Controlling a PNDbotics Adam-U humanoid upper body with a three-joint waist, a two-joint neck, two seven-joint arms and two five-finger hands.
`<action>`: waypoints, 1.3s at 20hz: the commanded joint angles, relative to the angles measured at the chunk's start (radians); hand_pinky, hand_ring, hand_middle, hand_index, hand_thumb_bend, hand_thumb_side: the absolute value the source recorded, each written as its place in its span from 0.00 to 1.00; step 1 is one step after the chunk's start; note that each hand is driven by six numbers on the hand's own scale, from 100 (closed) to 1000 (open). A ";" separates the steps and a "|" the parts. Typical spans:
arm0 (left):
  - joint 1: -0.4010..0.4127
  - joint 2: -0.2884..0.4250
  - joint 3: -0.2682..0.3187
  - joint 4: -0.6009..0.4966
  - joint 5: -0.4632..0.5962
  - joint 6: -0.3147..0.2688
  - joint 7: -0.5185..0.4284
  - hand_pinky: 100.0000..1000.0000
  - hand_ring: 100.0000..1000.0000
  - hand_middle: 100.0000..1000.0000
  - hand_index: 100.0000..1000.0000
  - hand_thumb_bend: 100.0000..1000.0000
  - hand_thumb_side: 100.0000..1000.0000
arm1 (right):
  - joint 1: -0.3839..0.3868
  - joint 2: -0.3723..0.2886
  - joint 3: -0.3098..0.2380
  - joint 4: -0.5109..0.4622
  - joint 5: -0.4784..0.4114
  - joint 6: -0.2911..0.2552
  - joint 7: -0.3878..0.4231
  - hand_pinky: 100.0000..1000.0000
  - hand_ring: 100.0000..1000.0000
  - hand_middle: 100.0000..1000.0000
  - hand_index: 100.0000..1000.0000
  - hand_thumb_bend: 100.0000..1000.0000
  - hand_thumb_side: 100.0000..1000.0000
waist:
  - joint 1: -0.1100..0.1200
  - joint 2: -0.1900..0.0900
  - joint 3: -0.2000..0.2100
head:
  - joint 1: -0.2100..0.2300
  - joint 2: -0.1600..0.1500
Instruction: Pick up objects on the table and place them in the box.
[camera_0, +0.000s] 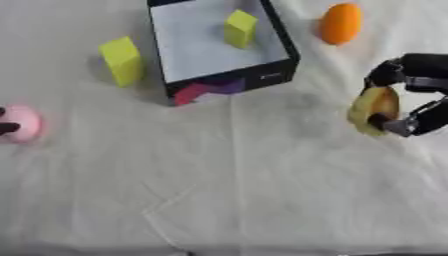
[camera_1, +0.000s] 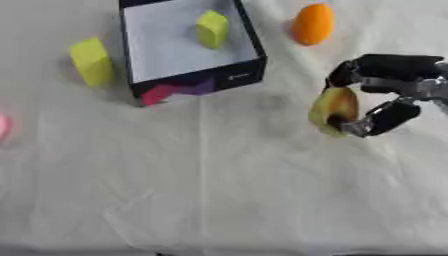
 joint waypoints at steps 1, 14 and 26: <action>0.000 0.012 0.013 -0.013 0.001 -0.001 0.006 0.82 0.57 0.64 0.70 0.00 0.77 | -0.026 -0.046 -0.029 -0.022 -0.003 -0.043 0.010 0.74 0.55 0.36 0.48 0.01 0.37 | 0.004 -0.024 0.003 | -0.003 0.005; -0.001 0.015 0.008 -0.009 0.001 0.002 0.005 0.82 0.57 0.64 0.70 0.00 0.78 | -0.115 -0.040 -0.045 0.017 0.020 0.009 -0.163 0.71 0.51 0.35 0.49 0.00 0.35 | -0.007 -0.019 0.053 | -0.042 0.005; -0.061 0.027 -0.031 -0.016 0.019 0.006 -0.031 0.82 0.57 0.63 0.69 0.00 0.78 | -0.313 -0.028 -0.062 0.192 -0.024 0.088 -0.340 0.72 0.50 0.35 0.49 0.09 0.22 | -0.042 0.012 0.189 | -0.149 -0.030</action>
